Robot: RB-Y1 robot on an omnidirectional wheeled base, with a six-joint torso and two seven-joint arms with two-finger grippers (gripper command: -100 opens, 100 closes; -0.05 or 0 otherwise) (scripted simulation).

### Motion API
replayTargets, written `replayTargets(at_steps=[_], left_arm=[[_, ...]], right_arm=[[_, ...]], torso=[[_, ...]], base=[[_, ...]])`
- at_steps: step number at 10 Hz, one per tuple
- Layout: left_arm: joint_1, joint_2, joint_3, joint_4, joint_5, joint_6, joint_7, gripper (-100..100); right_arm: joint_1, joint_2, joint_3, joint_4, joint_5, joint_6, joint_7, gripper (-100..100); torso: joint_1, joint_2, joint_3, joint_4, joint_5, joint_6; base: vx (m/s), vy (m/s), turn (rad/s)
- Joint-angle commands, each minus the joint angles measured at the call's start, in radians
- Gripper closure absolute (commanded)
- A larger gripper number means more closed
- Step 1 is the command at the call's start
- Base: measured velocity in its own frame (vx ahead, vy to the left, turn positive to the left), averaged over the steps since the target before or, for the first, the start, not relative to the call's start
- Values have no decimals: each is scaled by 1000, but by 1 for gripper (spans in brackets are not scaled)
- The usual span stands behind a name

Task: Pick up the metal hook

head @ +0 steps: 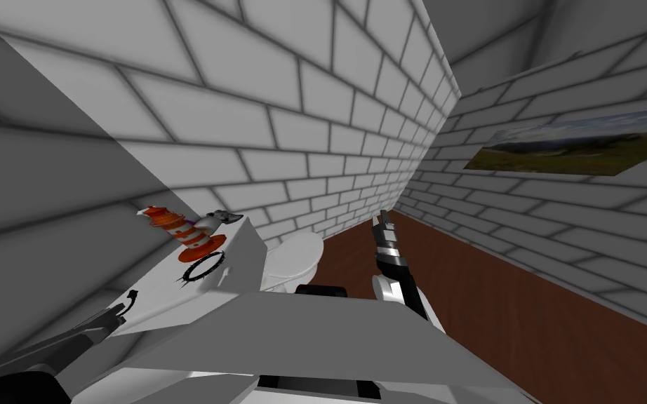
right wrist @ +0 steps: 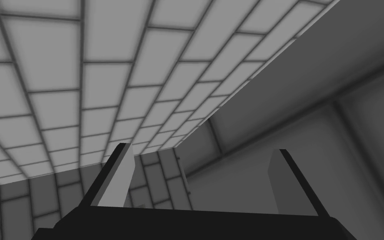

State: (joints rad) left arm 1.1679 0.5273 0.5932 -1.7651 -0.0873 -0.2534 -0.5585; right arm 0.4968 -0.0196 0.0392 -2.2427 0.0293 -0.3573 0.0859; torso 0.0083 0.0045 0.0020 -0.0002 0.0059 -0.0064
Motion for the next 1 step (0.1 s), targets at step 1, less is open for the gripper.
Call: replayTargets(at_steps=[1], left_arm=[[0,0,0,0,0,0,0,0]], right_arm=[[0,0,0,0,0,0,0,0]], torso=[[0,0,0,0,0,0]], base=[[0,0,0]])
